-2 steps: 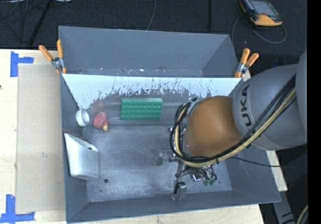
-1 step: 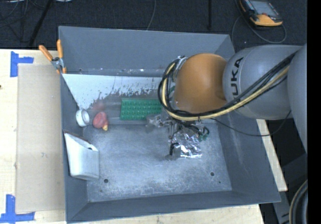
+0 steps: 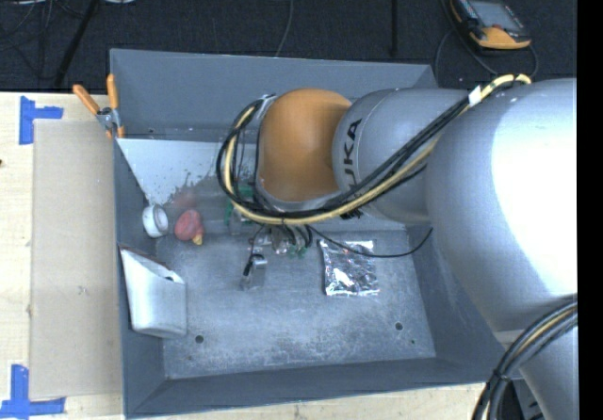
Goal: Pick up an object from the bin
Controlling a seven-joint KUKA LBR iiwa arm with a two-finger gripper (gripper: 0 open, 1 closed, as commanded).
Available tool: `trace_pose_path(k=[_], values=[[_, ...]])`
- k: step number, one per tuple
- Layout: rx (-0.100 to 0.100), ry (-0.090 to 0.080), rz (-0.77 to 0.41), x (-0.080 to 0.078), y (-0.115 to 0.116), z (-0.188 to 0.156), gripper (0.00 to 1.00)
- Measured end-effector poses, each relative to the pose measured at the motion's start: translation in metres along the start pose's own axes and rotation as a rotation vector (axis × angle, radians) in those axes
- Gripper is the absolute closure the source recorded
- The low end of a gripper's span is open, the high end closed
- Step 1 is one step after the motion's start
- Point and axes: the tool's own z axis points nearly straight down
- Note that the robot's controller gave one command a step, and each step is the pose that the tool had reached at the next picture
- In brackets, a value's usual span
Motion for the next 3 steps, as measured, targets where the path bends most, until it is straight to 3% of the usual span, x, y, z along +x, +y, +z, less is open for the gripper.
trace_pose_path(k=[1,2,3], values=[[-0.001,-0.005,0.077,-0.008,0.084,0.000,0.00],[0.002,-0.004,0.084,-0.009,0.079,0.000,1.00],[0.000,-0.012,0.086,-0.011,0.079,-0.120,1.00]])
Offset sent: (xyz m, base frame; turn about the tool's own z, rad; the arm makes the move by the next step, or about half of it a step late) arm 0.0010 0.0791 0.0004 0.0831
